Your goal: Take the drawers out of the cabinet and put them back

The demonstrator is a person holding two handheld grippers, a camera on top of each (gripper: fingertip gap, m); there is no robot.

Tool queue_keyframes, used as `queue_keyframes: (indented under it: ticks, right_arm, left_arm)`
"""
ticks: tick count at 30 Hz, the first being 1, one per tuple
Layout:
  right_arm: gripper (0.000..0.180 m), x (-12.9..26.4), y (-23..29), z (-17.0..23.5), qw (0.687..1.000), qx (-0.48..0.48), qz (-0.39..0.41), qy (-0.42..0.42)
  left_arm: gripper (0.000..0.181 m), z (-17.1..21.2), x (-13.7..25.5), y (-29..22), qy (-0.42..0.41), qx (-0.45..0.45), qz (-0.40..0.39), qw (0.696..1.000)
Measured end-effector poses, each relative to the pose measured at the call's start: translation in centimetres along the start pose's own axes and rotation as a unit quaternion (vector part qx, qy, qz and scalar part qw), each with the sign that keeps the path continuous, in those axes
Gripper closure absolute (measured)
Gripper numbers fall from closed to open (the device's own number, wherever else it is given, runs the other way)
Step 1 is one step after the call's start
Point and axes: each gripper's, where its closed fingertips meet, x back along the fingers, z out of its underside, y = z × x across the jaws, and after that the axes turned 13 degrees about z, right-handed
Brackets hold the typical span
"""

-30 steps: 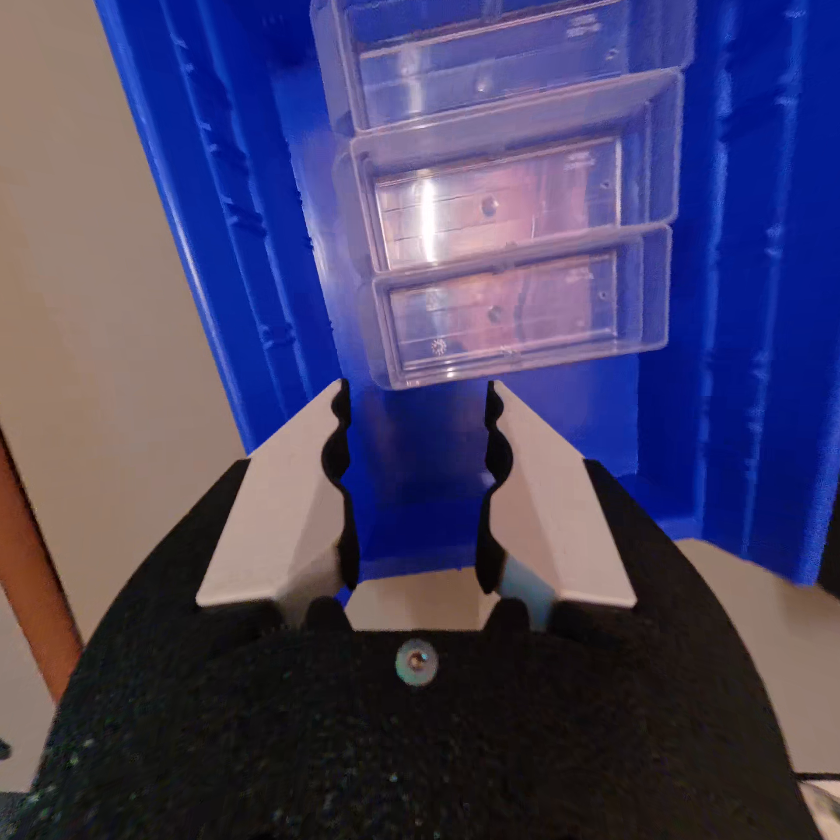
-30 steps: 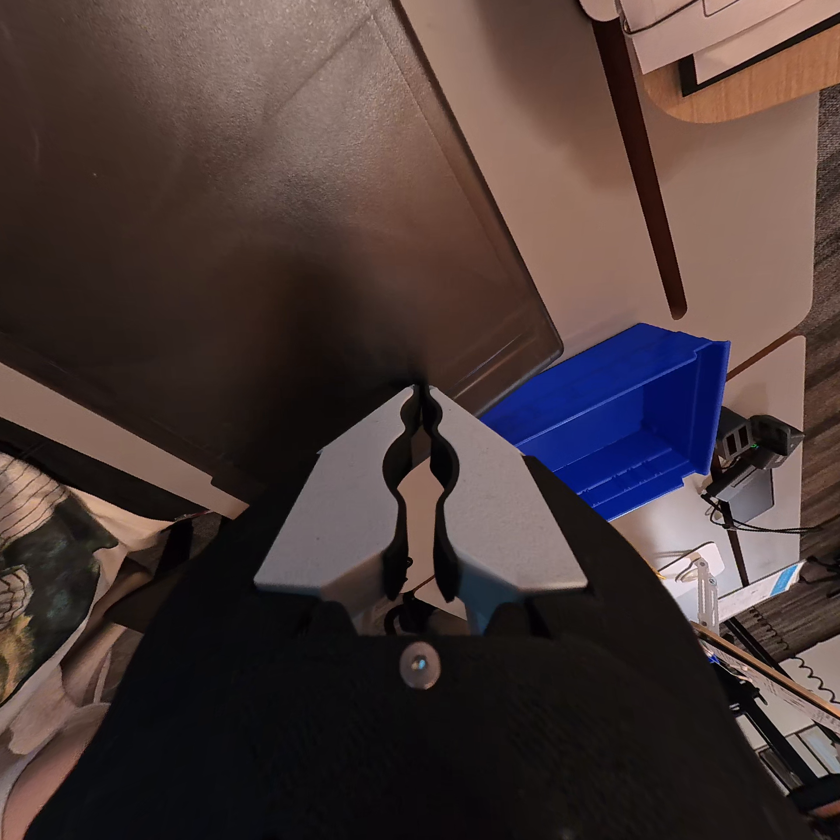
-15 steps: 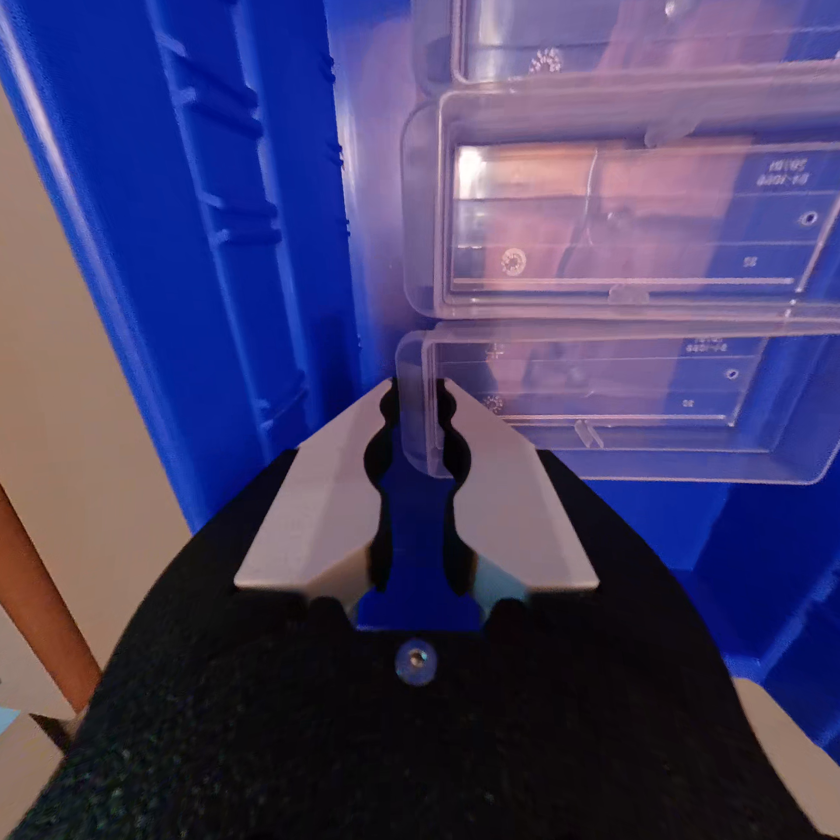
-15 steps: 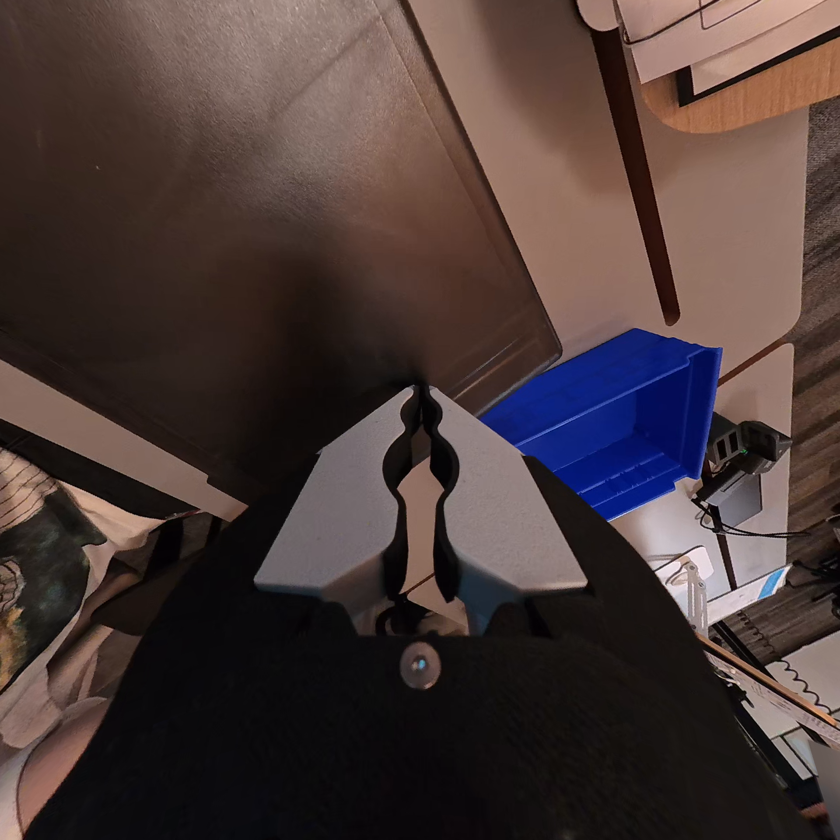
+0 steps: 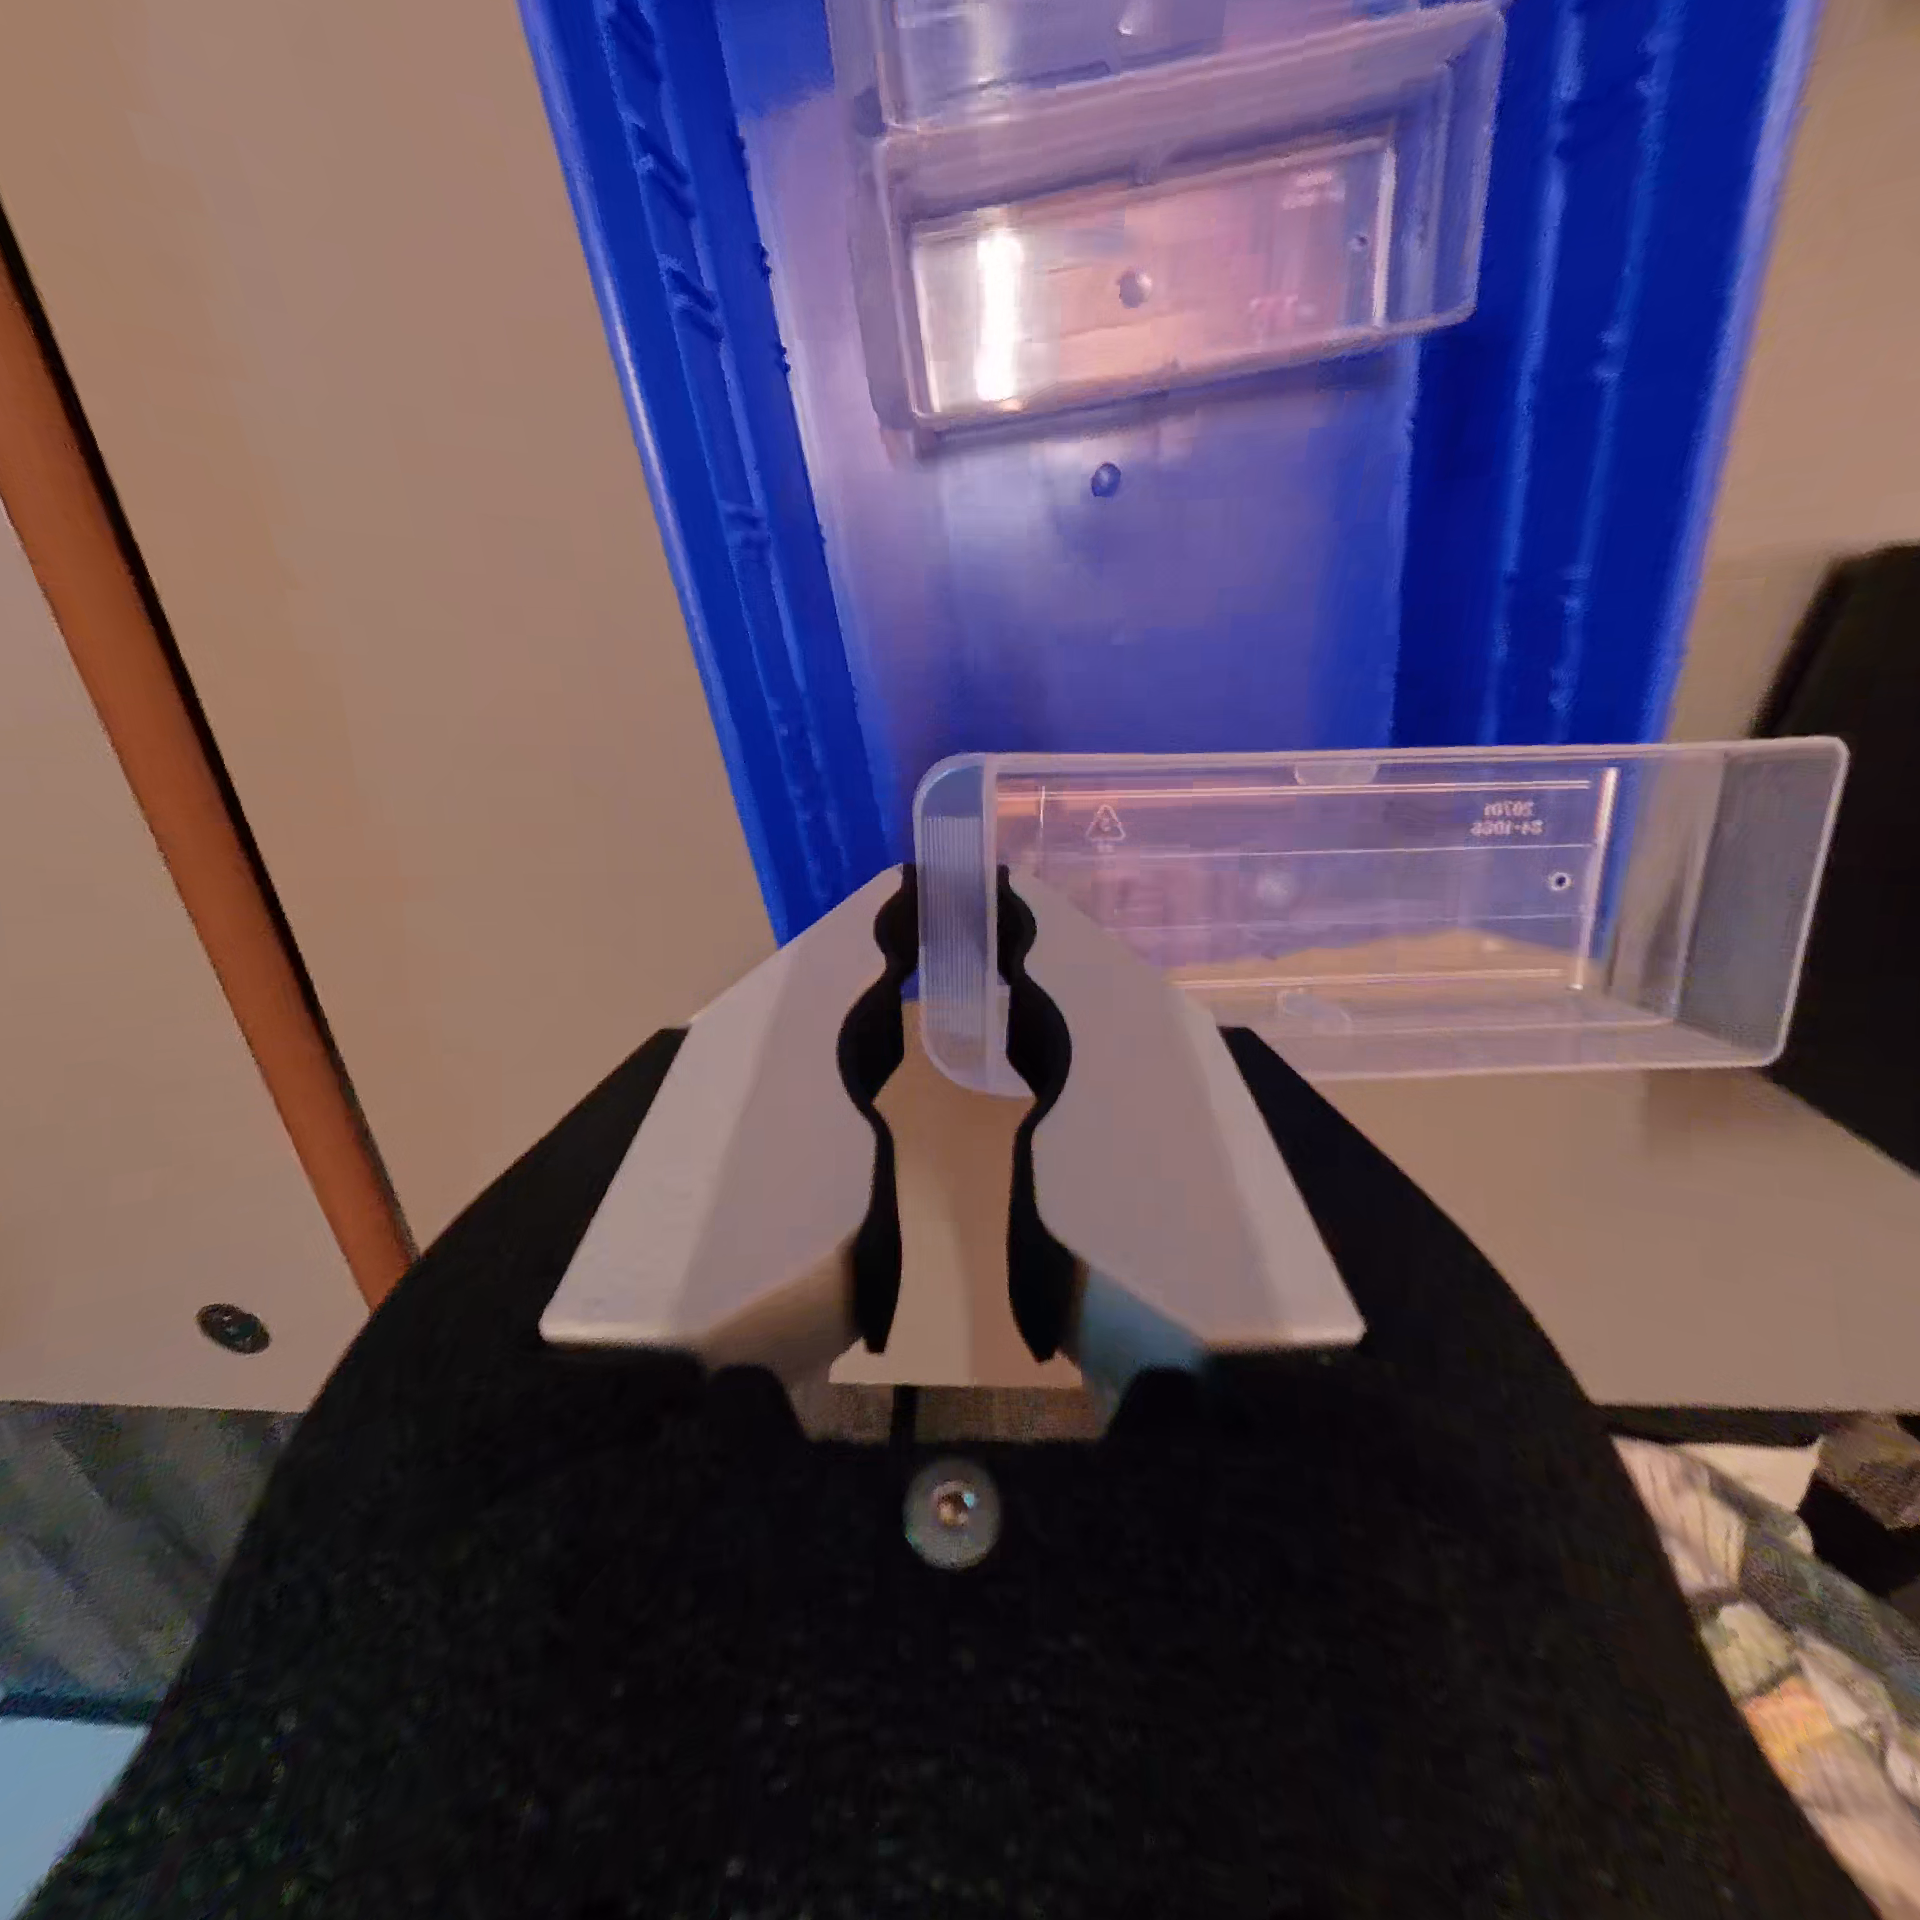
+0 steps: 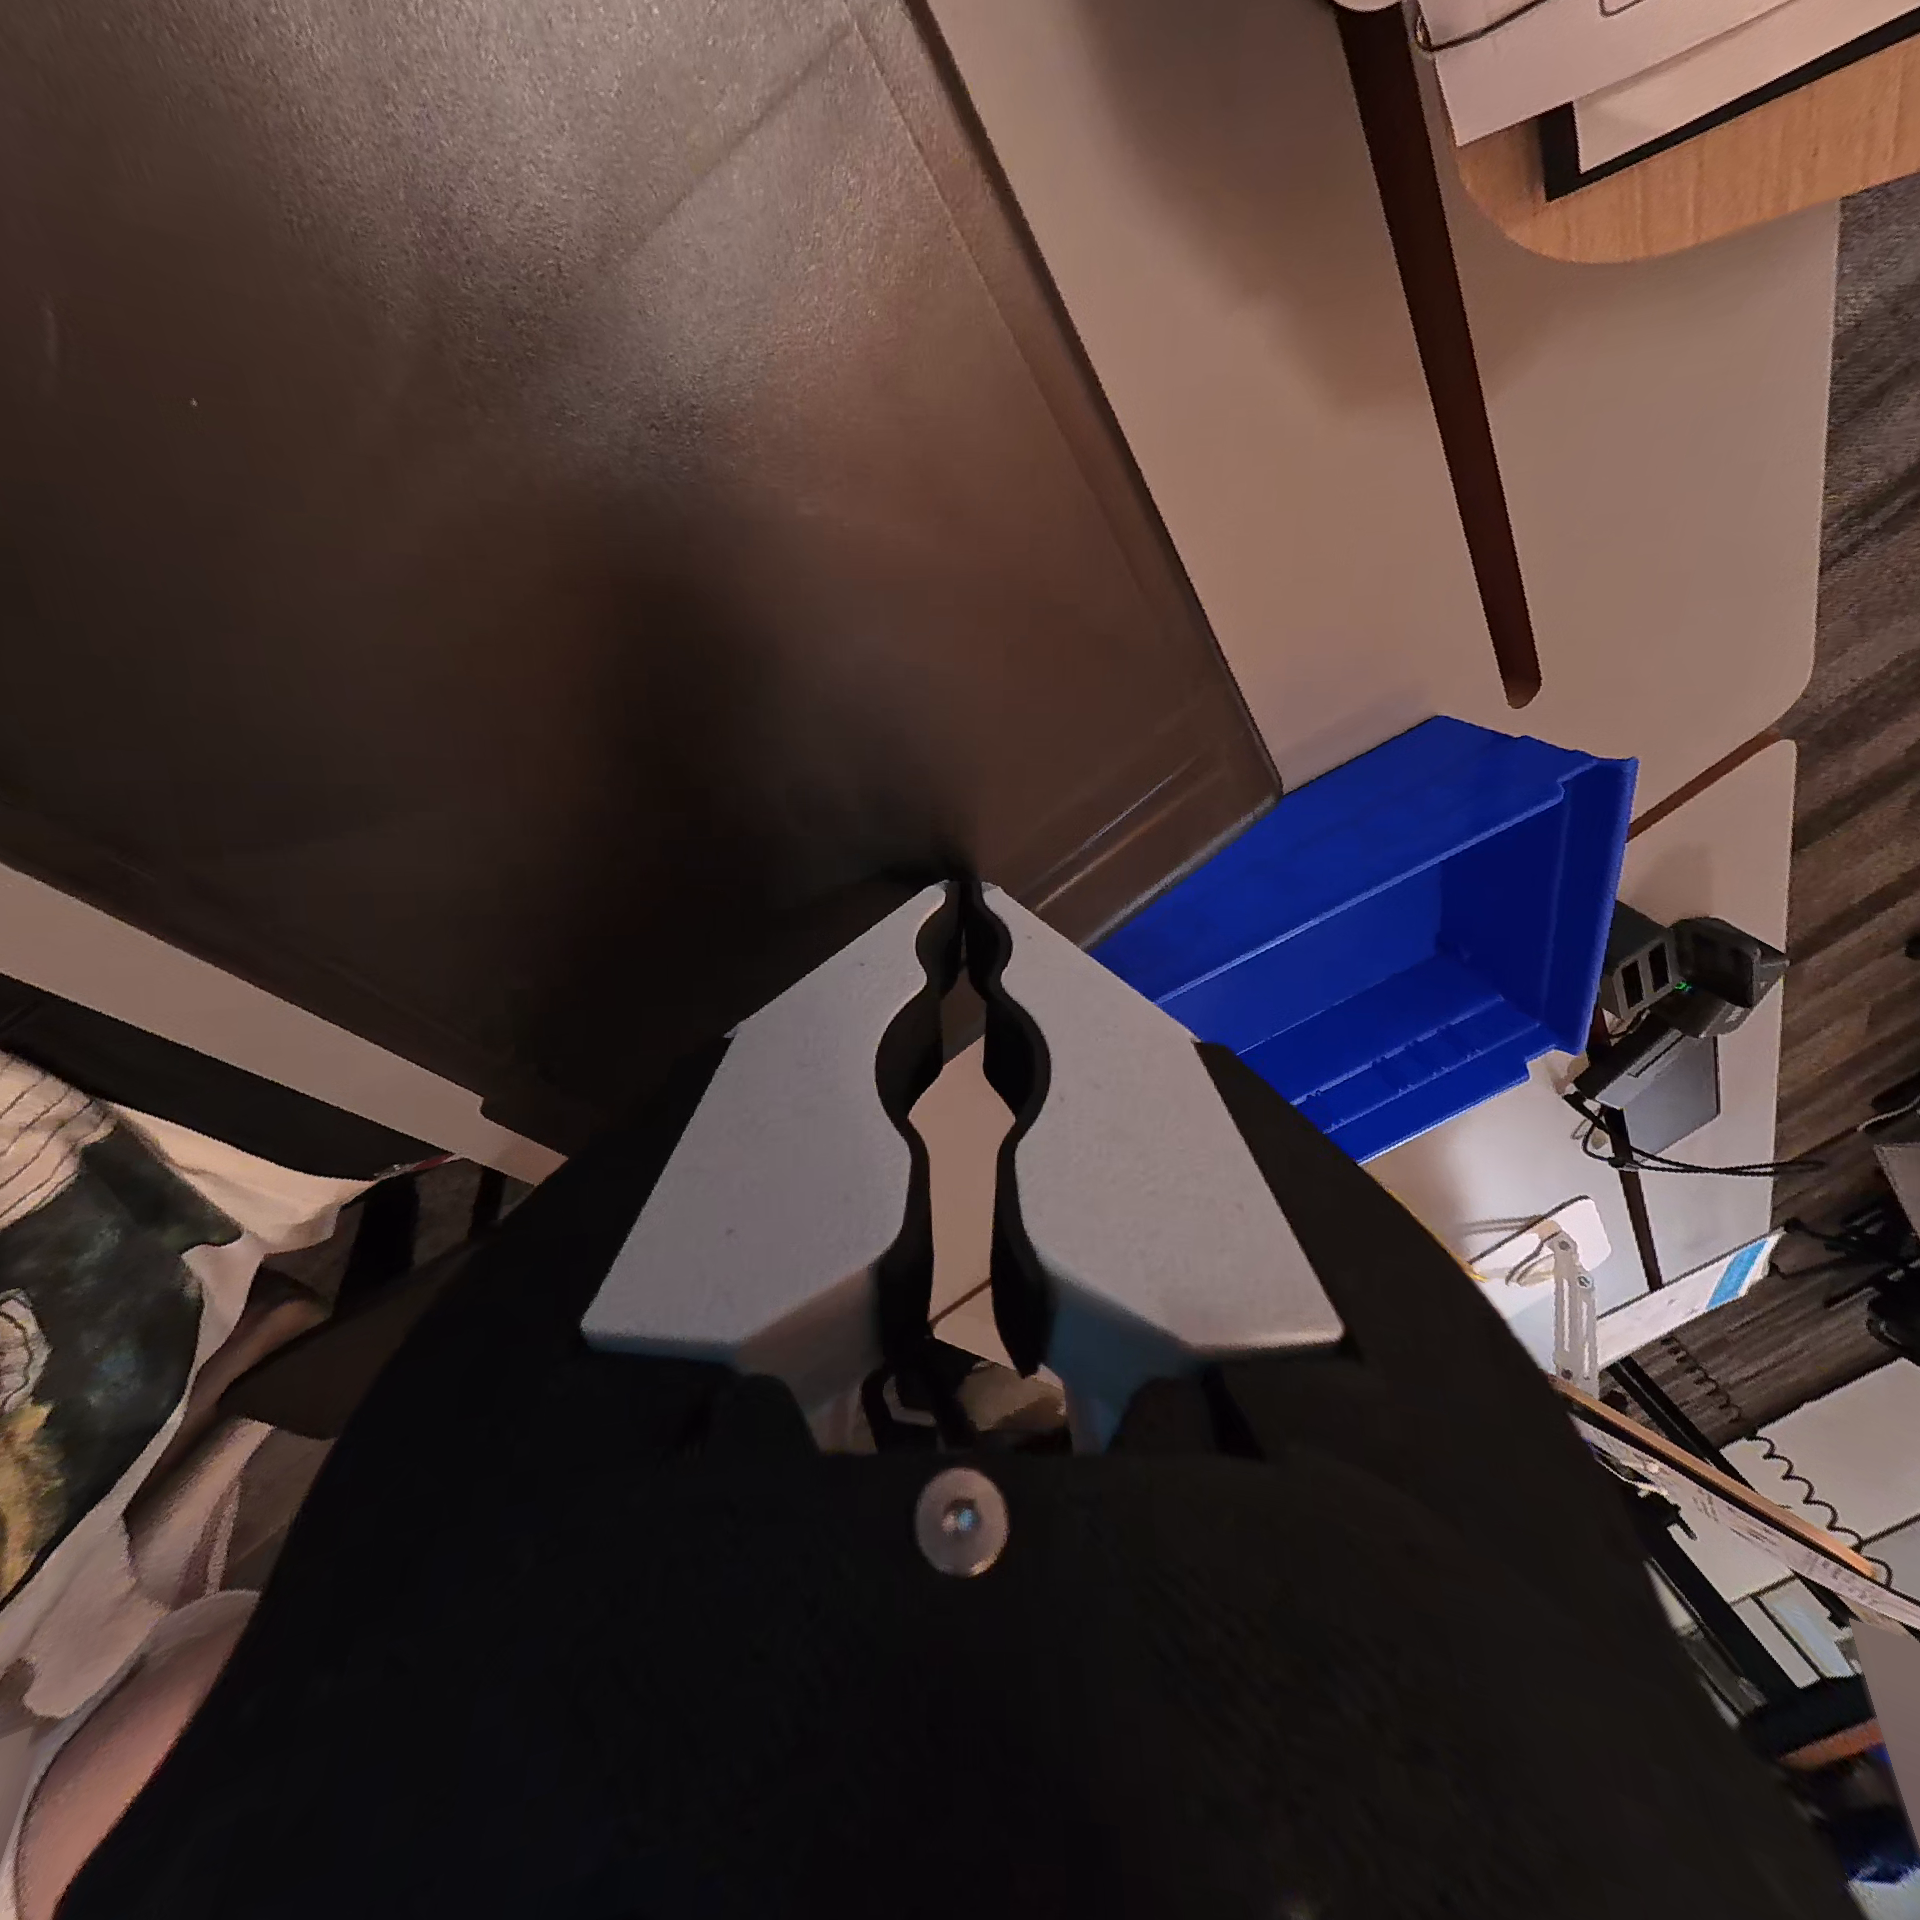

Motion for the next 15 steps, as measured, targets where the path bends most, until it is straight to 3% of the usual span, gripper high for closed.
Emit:
queue_keyframes:
  ticks: [6, 15]
  right_arm:
    - [0.18, 0.0, 0.0, 0.0, 1.0, -0.009, -0.012, -0.008]
    - [0.18, 0.0, 0.0, 0.0, 1.0, -0.004, 0.001, -0.003]
  left_arm:
    - [0.17, 5.8, 1.1, -7.1, 0.014, -0.089, 0.094, 0.992]
    - [0.17, 18.2, -5.2, -13.2, 0.069, -0.114, 0.158, 0.978]
